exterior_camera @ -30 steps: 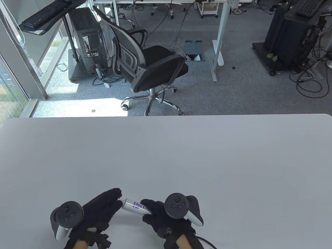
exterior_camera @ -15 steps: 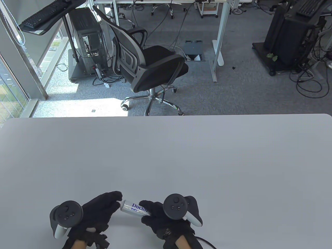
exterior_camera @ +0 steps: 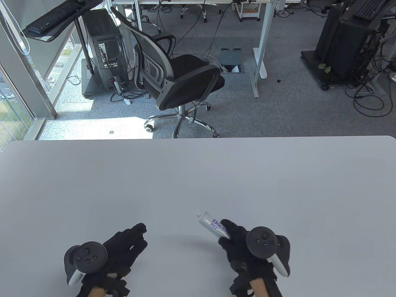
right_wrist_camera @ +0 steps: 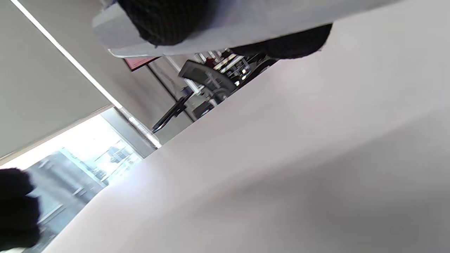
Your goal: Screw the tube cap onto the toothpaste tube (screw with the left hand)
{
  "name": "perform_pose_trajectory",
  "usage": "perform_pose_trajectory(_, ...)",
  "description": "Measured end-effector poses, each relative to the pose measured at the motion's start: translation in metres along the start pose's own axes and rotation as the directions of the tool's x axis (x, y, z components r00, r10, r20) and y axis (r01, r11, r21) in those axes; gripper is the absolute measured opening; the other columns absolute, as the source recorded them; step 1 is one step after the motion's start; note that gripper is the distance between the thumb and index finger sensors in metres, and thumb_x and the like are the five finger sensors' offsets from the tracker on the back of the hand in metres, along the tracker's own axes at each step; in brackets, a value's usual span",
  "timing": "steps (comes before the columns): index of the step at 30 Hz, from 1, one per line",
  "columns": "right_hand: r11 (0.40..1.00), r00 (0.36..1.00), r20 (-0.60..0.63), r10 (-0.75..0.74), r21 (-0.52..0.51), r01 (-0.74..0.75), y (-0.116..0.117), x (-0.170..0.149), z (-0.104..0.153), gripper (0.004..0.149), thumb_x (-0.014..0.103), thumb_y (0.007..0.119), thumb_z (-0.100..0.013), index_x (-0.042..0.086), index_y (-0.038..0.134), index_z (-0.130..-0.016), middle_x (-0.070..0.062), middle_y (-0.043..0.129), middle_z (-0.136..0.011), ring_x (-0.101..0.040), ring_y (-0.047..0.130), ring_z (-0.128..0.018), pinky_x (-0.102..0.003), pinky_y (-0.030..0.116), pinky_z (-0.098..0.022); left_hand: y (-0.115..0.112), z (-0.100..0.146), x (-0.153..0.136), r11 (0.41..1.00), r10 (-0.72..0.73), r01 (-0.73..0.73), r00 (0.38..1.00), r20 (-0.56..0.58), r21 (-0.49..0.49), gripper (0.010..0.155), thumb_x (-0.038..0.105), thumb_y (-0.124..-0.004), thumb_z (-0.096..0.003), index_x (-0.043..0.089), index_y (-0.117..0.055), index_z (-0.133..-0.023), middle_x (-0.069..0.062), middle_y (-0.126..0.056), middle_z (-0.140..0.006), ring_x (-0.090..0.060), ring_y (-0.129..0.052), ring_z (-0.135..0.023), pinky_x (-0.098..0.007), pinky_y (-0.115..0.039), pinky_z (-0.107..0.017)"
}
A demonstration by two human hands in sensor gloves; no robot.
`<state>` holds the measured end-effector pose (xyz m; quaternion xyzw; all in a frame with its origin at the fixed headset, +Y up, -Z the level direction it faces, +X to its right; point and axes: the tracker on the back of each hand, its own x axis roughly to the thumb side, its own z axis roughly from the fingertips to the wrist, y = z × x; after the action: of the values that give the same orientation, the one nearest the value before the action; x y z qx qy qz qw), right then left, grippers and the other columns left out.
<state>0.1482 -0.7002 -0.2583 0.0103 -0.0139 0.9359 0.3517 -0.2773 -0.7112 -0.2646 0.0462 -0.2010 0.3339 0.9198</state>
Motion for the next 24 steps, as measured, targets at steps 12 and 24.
perform_pose_trajectory(12,0.936,0.759,-0.624,0.183,-0.125,-0.328,-0.068,-0.141,0.042,0.049,0.019,0.076,-0.056,0.018,0.060,-0.102,-0.024,0.062,-0.099,-0.055,0.061,-0.089,-0.075,0.047,-0.062,-0.006,-0.001,0.001,0.998,-0.038,0.037,0.999,-0.020,-0.046,0.064,0.057,-0.067,-0.0574,0.023,-0.065,-0.111,-0.010,-0.085,-0.096,-0.031,-0.091,-0.078,-0.059,-0.067,-0.066)
perform_pose_trajectory(24,0.908,0.565,-0.778,0.274,0.016,-0.418,-0.061,-0.171,0.042,0.050,0.018,0.075,-0.057,0.017,0.057,-0.103,-0.022,0.061,-0.100,-0.054,0.061,-0.090,-0.074,0.048,-0.063,-0.012,-0.002,0.000,0.994,-0.046,0.042,0.998,-0.031,-0.099,0.063,0.056,-0.067,-0.0581,0.023,-0.065,-0.112,-0.010,-0.084,-0.098,-0.032,-0.090,-0.080,-0.059,-0.066,-0.067)
